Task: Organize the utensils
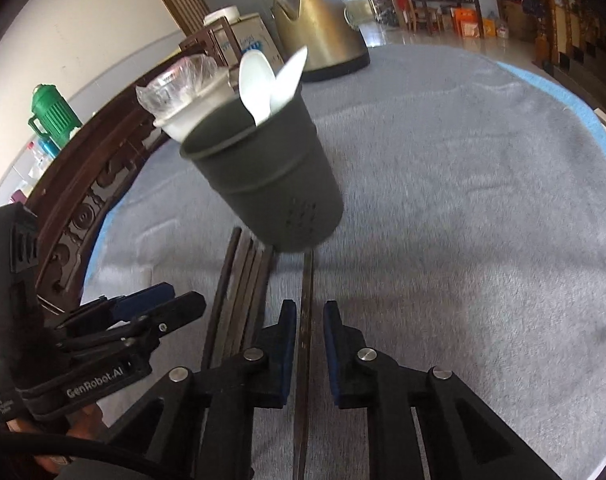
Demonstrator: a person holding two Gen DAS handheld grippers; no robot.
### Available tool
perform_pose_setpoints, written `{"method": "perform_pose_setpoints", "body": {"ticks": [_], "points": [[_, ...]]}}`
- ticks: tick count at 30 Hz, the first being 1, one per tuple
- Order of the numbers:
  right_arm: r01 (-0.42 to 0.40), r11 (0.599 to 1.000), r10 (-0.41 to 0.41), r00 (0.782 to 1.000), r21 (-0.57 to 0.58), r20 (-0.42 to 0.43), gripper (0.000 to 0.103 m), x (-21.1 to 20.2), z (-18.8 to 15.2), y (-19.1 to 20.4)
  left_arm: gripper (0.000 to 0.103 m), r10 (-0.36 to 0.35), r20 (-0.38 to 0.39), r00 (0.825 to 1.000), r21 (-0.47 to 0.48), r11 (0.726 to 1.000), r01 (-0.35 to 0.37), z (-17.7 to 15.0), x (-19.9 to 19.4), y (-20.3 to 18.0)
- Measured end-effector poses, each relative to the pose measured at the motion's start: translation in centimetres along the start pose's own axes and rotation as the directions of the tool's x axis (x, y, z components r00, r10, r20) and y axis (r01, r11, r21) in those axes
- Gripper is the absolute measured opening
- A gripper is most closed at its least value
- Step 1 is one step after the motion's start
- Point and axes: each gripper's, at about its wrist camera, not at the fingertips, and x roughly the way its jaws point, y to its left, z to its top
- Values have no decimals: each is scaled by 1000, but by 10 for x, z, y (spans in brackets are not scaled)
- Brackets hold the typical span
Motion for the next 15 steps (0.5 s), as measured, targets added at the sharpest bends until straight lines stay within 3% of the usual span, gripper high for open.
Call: {"method": "perform_pose_setpoints", "body": {"ticks": [8, 10, 15], "points": [[2, 1000, 0, 997, 26, -75, 14, 12, 0, -1, 39, -31, -20, 999, -1, 1000, 31, 5, 8, -9], [7, 999, -4, 997, 37, -83, 9, 15, 0, -3, 25, -53, -21, 998, -1, 999, 53, 4, 8, -10], [18, 999, -15, 996, 42, -88, 7, 11, -1, -9, 11, -73, -58, 996, 7, 997, 74, -2, 11, -9]]}}
